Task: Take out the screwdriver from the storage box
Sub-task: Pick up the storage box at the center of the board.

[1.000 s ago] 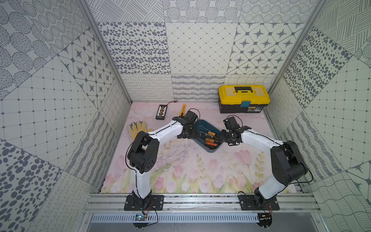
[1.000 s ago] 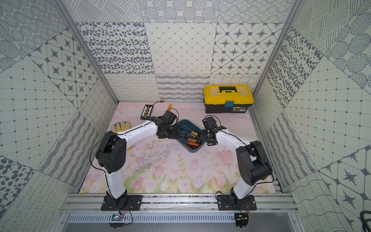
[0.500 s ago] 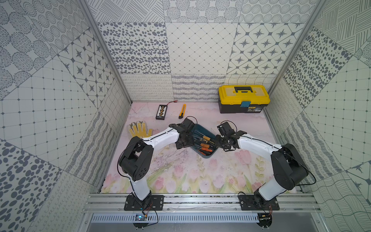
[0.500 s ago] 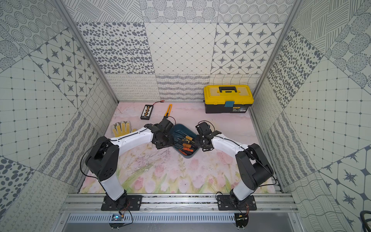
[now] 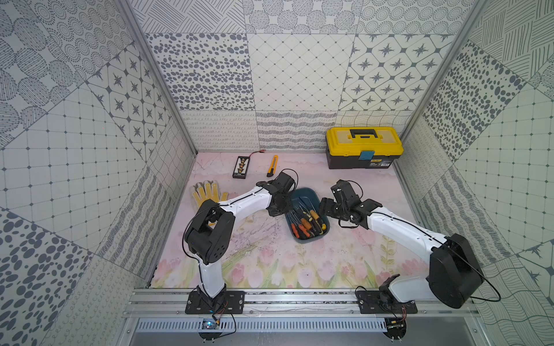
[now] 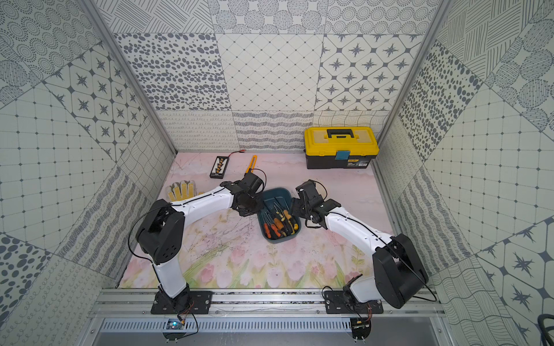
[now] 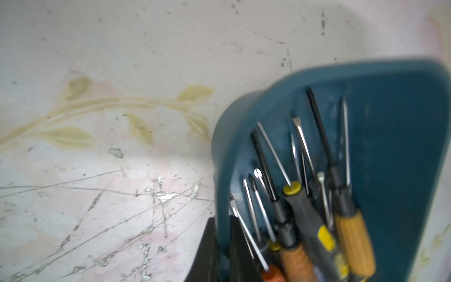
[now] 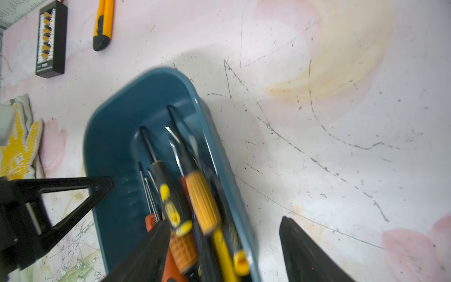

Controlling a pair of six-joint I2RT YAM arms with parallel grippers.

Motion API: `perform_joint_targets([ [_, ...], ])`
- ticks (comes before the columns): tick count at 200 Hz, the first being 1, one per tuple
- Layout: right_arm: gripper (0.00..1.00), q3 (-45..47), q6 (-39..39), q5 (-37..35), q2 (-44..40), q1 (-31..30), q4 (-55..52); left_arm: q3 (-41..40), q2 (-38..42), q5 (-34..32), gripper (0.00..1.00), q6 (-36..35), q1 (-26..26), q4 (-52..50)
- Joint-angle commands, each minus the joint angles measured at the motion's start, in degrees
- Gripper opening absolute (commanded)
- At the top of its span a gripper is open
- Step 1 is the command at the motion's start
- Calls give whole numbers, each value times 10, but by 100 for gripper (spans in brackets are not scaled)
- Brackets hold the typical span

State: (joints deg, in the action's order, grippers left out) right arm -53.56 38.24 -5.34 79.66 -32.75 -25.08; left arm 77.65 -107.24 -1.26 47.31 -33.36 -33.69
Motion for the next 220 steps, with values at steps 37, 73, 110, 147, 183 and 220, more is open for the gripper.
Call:
perform_joint_targets([
  [37,77,-56,-123,8,-10,-1,-48,34,-20,-60,0,-65,10,-73],
  [73,66,-85,-150,122,14,-6,-54,23,-2,-76,0,-83,32,-88],
  [110,61,-156,-178,177,85,-43,-103,-6,27,-86,0,-123,57,-79],
  [147,52,-214,-193,176,166,-91,-126,-26,42,-83,1,-166,69,-67],
  [183,54,-260,-188,158,237,-120,-139,-35,46,-73,1,-188,78,-48],
  [220,54,-288,-162,138,283,-130,-139,-38,49,-62,2,-195,82,-40],
])
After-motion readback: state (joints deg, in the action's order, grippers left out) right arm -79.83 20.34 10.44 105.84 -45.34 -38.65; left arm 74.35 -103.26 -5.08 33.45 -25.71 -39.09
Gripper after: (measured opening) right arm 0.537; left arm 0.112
